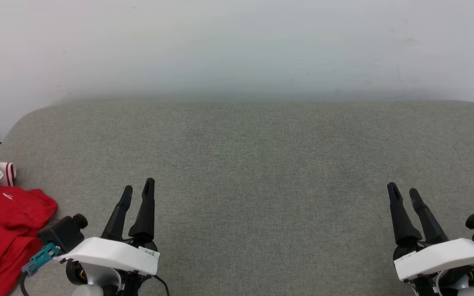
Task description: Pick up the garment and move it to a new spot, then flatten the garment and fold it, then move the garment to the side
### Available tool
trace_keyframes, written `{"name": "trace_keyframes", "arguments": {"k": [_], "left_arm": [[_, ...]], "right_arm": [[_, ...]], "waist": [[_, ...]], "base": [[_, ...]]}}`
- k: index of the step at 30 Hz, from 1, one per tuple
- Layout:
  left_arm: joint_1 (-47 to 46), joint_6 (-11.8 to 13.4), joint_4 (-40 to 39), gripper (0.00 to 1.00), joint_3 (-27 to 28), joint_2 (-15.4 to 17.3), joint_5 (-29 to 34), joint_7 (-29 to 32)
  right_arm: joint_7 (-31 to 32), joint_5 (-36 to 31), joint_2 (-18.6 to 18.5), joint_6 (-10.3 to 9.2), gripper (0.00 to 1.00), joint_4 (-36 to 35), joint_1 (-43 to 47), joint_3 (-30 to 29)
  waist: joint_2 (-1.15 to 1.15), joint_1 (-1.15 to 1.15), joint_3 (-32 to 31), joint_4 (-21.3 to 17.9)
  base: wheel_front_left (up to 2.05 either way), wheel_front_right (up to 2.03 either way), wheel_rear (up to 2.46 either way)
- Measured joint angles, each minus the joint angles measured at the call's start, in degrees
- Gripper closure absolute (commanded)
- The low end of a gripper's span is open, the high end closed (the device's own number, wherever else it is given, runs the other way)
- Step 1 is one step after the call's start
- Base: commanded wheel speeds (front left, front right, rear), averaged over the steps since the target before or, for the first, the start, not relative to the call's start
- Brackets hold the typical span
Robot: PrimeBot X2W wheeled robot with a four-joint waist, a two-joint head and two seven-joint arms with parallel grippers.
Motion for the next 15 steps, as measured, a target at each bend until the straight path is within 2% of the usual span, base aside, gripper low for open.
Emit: {"name": "trace_keyframes", "arguments": {"k": [8, 15], "left_arm": [[0.1, 0.8, 0.43, 0.0, -0.68, 0.48, 9.31, -1.48], [0.12, 1.45, 0.85, 0.0, -1.36, 1.16, 13.99, -2.42]], "right_arm": [[0.51, -9.02, -0.01, 0.0, 0.0, -1.47, 0.47, -0.27], [0.97, -14.46, -0.01, 0.0, 0.0, -2.19, 0.92, -0.74]], "waist": [[0.0, 0.0, -0.03, 0.11], [0.0, 0.0, -0.13, 0.2]], "base": [[0.0, 0.0, 0.0], [0.0, 0.0, 0.0]]}}
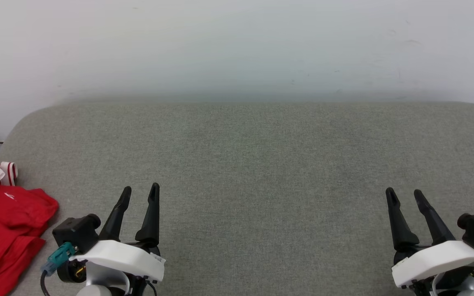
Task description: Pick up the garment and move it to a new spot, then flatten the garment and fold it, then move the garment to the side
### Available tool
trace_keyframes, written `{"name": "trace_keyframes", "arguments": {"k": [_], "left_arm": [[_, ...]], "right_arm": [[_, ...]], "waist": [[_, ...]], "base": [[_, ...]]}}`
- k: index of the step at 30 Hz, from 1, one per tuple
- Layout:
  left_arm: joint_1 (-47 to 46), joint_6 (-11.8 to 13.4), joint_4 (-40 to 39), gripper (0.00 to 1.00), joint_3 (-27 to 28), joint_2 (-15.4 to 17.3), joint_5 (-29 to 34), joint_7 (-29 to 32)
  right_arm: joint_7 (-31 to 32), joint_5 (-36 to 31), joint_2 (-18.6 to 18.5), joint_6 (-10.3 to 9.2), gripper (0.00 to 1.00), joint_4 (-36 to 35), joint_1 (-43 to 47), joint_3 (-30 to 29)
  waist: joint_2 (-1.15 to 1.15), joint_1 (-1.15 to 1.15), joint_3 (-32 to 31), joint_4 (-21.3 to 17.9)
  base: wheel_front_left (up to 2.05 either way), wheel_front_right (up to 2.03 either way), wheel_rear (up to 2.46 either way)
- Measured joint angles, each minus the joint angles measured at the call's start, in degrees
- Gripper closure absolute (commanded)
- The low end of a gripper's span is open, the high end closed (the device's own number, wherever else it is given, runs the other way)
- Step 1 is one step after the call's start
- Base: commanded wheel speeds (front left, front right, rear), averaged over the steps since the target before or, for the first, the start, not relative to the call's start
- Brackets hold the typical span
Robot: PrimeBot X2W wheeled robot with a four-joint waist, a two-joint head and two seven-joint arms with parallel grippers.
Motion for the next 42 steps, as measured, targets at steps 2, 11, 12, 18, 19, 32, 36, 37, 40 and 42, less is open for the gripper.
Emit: {"name": "trace_keyframes", "arguments": {"k": [2, 11, 12, 18, 19, 32, 36, 37, 40, 42], "left_arm": [[0.01, 0.36, 0.24, 0.0, -0.49, 0.29, 1.58, -0.16], [0.02, 1.1, 1.31, 0.0, -1.59, 0.85, 6.62, -1.58], [0.02, 1.14, 1.4, 0.0, -1.64, 0.87, 7.12, -1.67], [0.02, 1.4, 1.75, 0.0, -1.9, 0.91, 9.46, -2.44], [0.02, 1.38, 1.92, 0.0, -1.91, 0.88, 9.7, -2.6], [0.02, 0.75, 2.66, 0.0, -2.0, 0.34, 13.95, -4.19], [0.02, 0.35, 3.03, 0.0, -1.83, 0.09, 15.48, -4.66], [0.02, 0.34, 3.12, 0.0, -1.81, 0.0, 15.81, -4.71], [0.02, 0.25, 3.37, 0.0, -1.64, -0.21, 16.77, -5.1], [0.02, -0.01, 3.58, 0.0, -1.48, -0.33, 17.33, -5.22]], "right_arm": [[0.22, -1.54, 0.0, 0.0, 0.0, -0.23, 0.25, -0.12], [0.51, -7.56, 0.0, 0.0, 0.0, -1.37, 0.48, -0.36], [0.57, -8.0, 0.0, 0.0, 0.0, -1.43, 0.54, -0.4], [0.8, -10.9, 0.0, 0.0, 0.0, -1.96, 0.85, -0.41], [0.8, -11.38, 0.0, 0.0, 0.0, -2.03, 0.86, -0.43], [0.48, -15.5, -0.01, 0.0, 0.0, -2.6, 1.36, -0.87], [0.18, -16.68, -0.01, 0.01, 0.0, -2.69, 1.35, -0.86], [0.13, -17.14, -0.01, 0.0, 0.0, -2.71, 1.35, -0.88], [-0.14, -18.08, -0.01, 0.01, 0.0, -2.86, 1.35, -0.9], [-0.38, -18.48, -0.01, 0.01, 0.0, -2.88, 1.35, -0.97]], "waist": [[0.0, 0.0, -0.01, 0.03], [0.0, -0.01, -0.05, 0.21], [0.0, -0.01, -0.07, 0.23], [0.0, 0.0, -0.12, 0.31], [0.0, -0.01, -0.13, 0.32], [0.0, -0.01, 0.0, 0.21], [0.0, 0.0, -0.06, 0.21], [0.0, 0.0, -0.08, 0.24], [0.0, -0.01, -0.09, 0.35], [0.0, -0.01, -0.11, 0.48]], "base": [[0.0, 0.0, 0.0], [0.0, 0.0, 0.0], [0.0, 0.0, 0.0], [0.0, 0.0, 0.0], [0.0, 0.0, 0.0], [0.0, 0.0, 0.0], [0.0, 0.0, 0.0], [0.0, 0.0, 0.0], [0.0, 0.0, 0.0], [0.0, 0.0, 0.0]]}}
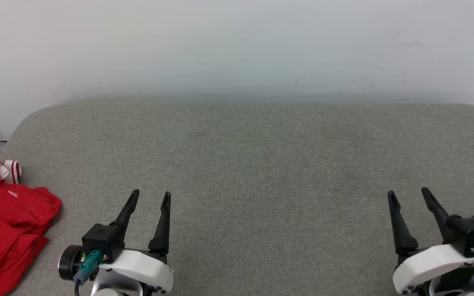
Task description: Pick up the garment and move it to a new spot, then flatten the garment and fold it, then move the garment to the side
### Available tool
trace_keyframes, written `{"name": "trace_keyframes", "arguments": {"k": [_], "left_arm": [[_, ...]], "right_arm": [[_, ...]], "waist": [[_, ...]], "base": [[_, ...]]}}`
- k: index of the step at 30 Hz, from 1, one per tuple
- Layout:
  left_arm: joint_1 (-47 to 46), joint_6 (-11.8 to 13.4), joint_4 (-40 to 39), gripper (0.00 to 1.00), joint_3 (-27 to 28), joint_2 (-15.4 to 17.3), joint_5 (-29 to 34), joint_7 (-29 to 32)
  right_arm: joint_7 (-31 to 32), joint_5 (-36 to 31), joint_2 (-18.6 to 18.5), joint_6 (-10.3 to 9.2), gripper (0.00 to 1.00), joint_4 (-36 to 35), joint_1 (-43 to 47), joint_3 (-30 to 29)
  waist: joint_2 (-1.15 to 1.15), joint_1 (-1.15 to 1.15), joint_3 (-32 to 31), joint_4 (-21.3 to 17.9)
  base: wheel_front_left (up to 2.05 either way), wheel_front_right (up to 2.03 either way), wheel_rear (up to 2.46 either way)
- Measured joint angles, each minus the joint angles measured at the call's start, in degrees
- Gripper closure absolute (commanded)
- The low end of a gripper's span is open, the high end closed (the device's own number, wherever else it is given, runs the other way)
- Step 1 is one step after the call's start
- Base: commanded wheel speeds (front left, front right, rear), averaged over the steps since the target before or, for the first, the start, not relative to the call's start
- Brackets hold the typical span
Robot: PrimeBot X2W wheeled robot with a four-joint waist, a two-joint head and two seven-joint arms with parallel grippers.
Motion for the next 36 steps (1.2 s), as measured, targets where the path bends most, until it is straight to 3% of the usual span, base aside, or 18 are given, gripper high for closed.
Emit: {"name": "trace_keyframes", "arguments": {"k": [13, 36], "left_arm": [[-0.09, -0.67, 1.02, 0.0, 1.13, -0.64, 3.74, -1.42], [-0.01, -1.42, 1.68, 0.0, 4.1, -1.2, 3.61, -1.67]], "right_arm": [[-1.19, -2.91, -0.02, 0.0, 0.0, -0.31, 0.01, 0.31], [-3.18, -0.36, -0.02, 0.0, 0.0, 1.53, -0.38, 3.91]], "waist": [[0.0, 0.0, -0.2, 3.62], [0.0, 0.0, -1.11, 19.37]], "base": [[0.0, 0.0, 0.0], [0.0, 0.0, 0.0]]}}
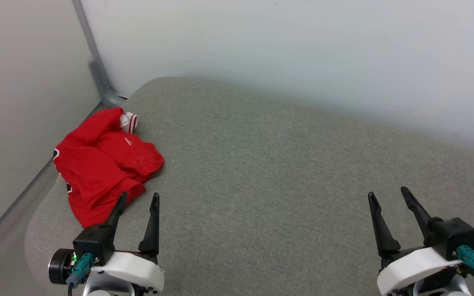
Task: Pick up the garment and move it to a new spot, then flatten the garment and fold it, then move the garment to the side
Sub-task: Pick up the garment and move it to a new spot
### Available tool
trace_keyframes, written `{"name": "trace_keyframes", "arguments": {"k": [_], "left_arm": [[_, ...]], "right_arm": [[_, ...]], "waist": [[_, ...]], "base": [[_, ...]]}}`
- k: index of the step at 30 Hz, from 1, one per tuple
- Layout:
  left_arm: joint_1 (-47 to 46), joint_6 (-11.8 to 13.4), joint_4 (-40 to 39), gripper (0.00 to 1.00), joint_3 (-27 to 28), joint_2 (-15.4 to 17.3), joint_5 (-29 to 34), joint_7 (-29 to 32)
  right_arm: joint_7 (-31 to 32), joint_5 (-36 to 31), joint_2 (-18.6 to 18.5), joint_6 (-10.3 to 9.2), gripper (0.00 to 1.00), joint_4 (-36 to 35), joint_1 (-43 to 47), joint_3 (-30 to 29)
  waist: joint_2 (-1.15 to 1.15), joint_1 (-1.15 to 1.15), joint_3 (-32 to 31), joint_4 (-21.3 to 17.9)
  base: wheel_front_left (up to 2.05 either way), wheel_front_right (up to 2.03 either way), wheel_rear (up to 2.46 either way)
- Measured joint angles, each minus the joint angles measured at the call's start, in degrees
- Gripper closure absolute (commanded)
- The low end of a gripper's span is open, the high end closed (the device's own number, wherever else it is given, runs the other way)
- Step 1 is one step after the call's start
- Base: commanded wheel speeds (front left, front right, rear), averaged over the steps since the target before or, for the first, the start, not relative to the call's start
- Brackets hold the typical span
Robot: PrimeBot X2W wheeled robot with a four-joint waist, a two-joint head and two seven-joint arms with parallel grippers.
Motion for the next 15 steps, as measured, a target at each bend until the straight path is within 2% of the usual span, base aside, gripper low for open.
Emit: {"name": "trace_keyframes", "arguments": {"k": [7, 15], "left_arm": [[0.17, -0.01, 0.0, 0.0, 0.86, 0.03, 0.34, 0.0], [0.1, -0.08, 0.37, 0.0, 2.07, 0.41, 0.79, 0.0]], "right_arm": [[-0.01, -0.05, 0.0, 0.0, 0.0, -0.36, -0.15, 0.35], [0.05, -0.45, 0.0, 0.0, 0.0, -0.52, -0.6, 0.52]], "waist": [[0.0, 0.0, 0.06, 2.54], [0.0, 0.0, 0.73, 3.28]], "base": [[0.0, 0.0, 0.0], [0.0, 0.0, 0.0]]}}
